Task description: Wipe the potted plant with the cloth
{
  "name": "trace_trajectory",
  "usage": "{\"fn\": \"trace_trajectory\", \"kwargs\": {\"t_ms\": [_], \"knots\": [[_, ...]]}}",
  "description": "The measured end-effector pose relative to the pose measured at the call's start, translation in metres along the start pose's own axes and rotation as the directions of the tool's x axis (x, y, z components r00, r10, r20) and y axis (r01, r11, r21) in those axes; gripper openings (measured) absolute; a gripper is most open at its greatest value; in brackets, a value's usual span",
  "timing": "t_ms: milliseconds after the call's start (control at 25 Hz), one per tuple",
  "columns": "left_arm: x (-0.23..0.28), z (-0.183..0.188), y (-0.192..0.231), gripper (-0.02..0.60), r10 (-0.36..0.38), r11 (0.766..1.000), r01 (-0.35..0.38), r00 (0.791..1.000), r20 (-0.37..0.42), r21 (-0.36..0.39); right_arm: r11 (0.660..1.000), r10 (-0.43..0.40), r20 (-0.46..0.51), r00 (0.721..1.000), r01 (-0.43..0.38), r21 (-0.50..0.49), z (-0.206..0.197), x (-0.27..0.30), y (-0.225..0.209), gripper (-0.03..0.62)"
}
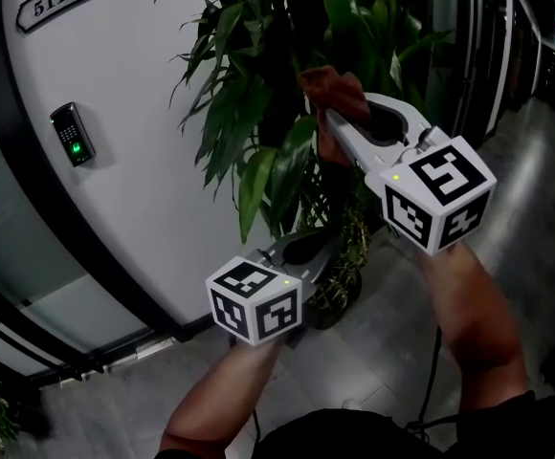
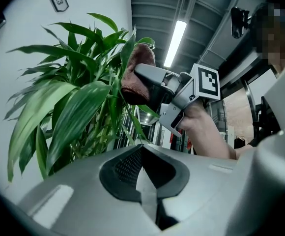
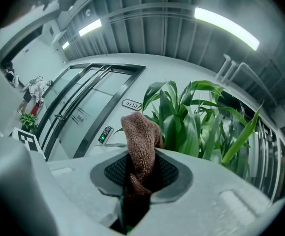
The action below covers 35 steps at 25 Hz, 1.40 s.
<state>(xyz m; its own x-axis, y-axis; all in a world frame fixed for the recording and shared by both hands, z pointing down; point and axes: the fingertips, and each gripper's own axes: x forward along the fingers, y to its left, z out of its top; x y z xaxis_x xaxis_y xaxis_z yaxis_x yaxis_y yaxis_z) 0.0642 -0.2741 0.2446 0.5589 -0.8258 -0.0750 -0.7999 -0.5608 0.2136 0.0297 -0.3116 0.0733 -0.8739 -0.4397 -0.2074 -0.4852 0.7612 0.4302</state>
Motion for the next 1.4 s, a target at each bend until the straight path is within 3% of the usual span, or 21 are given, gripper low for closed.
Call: {"fn": "trace_trajectory", "kwargs": {"t_ms": [440,1400], "knots": [[0.000,-0.002,-0.007,0.015,-0.003,1.000,0.003,1.000,-0.007,0.002,1.000,0.029,-0.041,0.999,-0.029,0.002,-0.017,-0.017,0.018,0.075],[-0.002,-0.004,-0.007,0.015,-0.021,1.000,0.020,1.000,-0.008,-0.014,0.993,0.062,-0.069,0.996,-0.054,0.107,-0.055,-0.056,0.057,0.075]]}}
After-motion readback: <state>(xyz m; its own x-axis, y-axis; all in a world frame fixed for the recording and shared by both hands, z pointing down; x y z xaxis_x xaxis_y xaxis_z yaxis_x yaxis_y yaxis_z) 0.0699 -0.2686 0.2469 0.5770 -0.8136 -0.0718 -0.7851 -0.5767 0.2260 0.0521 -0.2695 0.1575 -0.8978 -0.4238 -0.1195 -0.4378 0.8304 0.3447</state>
